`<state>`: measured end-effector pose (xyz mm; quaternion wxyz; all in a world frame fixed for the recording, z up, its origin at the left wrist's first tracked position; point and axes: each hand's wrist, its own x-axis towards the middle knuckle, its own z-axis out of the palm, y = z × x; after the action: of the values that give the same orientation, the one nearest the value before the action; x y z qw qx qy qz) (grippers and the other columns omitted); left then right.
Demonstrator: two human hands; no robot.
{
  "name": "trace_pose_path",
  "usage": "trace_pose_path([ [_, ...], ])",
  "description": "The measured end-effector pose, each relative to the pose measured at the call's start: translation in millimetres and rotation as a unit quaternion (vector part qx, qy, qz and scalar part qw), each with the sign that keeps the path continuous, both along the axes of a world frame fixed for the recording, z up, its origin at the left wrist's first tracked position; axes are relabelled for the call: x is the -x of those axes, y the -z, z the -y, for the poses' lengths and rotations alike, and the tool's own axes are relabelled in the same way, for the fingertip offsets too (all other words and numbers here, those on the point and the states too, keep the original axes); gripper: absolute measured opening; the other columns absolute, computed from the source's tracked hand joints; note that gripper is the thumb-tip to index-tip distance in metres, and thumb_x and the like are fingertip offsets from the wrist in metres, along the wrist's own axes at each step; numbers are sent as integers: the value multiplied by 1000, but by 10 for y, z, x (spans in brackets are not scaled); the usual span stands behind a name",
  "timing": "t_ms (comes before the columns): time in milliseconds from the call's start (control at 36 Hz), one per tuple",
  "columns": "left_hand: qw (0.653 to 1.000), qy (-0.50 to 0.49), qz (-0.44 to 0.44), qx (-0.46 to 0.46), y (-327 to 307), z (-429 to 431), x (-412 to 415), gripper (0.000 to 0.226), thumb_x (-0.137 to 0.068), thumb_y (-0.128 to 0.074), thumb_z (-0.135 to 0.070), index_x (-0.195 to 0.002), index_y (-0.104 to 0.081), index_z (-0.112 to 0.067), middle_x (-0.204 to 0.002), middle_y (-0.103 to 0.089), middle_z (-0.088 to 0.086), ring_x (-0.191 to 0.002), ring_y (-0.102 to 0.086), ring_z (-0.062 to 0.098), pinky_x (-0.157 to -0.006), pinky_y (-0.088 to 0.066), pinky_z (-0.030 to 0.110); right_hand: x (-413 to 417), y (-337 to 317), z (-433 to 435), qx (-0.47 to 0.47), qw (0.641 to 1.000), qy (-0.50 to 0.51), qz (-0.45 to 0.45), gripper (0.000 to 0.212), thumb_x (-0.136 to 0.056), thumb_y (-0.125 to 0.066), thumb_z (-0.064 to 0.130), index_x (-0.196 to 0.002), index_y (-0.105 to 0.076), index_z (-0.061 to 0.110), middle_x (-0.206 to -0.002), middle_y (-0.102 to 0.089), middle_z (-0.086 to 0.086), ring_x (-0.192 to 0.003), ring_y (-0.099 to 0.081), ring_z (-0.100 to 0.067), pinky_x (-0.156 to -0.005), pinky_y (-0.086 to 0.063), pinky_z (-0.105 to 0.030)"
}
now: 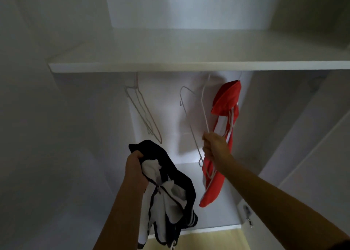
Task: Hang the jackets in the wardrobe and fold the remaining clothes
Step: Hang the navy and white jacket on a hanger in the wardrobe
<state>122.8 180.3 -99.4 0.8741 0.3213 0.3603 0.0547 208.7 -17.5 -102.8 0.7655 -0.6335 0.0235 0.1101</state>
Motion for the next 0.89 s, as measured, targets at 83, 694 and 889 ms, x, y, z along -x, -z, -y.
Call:
trace_pose_path([
  [83,999,26,16,34,-25,70,-45,26,-101,-32,-15,-94,-56,-16,-77,-54,9,-73,-48,20,-87,-40,31,76,112,99,1,999,30,26,22,-96,-53,19,-76,-44,19,-51,-40,7,-38,-33,-5,-36,-27,-16],
  [694,980,139,-35,-135,181,420,-95,23,-91,-44,-11,-79,-62,-3,-58,-66,9,-70,-58,25,-61,-44,31,227,509,740,306,940,144,37,46,-101,-35,23,-60,-50,10,-55,-51,-2,-50,-52,-15,-50,-41,-20],
  [889,983,107,-80,-129,342,413,-129,38,-93,-47,-17,-123,-57,4,-100,-62,14,-81,-59,27,-68,-46,33,489,450,835,136,970,177,97,32,-96,-39,7,-69,-55,-2,-44,-48,9,-39,-46,1,-41,-37,-10],
])
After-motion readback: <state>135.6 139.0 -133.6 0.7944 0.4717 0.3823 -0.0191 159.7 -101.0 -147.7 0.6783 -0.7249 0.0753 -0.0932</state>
